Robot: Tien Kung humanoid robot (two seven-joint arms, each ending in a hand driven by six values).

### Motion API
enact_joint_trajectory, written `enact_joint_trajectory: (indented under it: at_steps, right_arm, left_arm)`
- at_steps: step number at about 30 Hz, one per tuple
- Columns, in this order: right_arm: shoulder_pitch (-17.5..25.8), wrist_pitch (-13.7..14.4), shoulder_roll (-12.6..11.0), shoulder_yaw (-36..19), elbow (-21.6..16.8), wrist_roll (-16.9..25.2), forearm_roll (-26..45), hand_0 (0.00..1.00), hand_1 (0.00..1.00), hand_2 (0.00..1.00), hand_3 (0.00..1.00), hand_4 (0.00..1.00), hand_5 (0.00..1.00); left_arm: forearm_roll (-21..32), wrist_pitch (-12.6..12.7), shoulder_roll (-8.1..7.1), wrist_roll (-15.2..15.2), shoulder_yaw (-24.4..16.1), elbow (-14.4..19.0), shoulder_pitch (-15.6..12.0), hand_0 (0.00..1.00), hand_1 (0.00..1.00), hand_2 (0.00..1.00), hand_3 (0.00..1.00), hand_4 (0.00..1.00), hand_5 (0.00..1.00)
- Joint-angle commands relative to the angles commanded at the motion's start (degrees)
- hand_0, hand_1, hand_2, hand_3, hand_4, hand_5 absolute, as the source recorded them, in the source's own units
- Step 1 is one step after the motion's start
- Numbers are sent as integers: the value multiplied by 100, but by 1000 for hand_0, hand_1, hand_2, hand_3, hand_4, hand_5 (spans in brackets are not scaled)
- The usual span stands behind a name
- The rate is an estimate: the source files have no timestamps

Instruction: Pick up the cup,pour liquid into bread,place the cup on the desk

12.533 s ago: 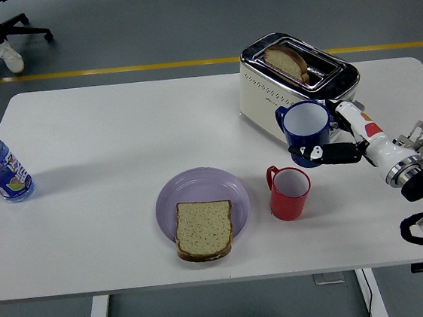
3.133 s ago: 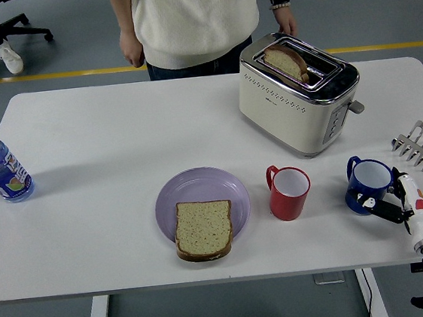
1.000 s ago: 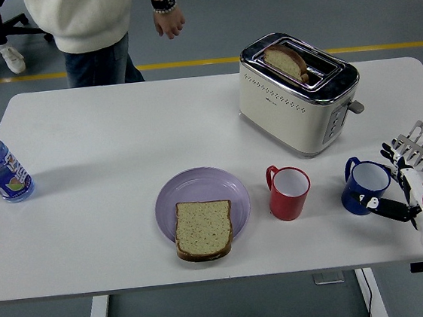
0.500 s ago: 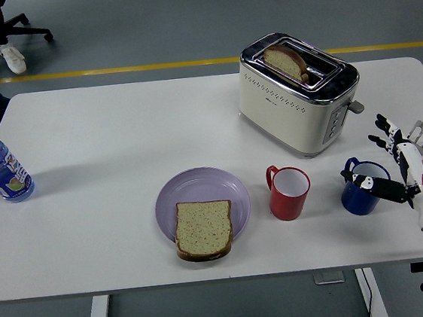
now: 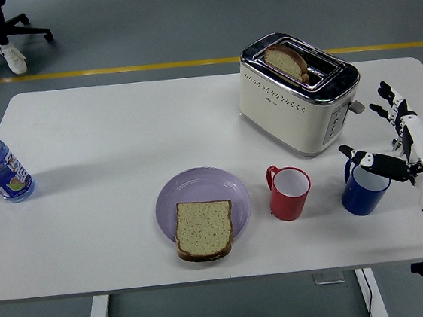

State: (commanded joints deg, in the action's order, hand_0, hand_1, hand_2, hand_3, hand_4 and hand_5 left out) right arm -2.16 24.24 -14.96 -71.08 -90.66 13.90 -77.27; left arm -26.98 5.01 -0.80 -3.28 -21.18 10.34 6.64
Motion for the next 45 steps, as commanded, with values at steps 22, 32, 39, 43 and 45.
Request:
enact_joint_trajectory:
  at_steps: [22,32,39,43,45]
  right_arm:
    - [-109,-1183,11,-531,-261,-1047,1215,666,597,632,597,757,57]
    - [-102,-1535,24,-935,-274,-1763,1599,674,591,613,586,730,178]
    - [38,-1135,134,-1415,-120,-1653,1851,676,593,624,588,700,221]
    - [69,-903,182,-1656,-108,-1499,2571,676,593,624,588,700,221]
    - [110,-889,185,-1807,-119,-1537,3040,677,594,623,587,720,180]
  left_arm:
    - [-140,17,-35,3,-243,-3,65,627,587,646,552,372,998]
    - [-202,11,-30,-28,-305,-3,54,628,597,647,554,371,998]
    - [-111,28,14,-25,-119,-3,60,629,598,648,554,369,998]
    - [-42,30,7,-19,2,-3,55,629,598,648,554,369,998]
    - [-1,28,-2,-15,79,-3,48,629,597,648,555,369,998]
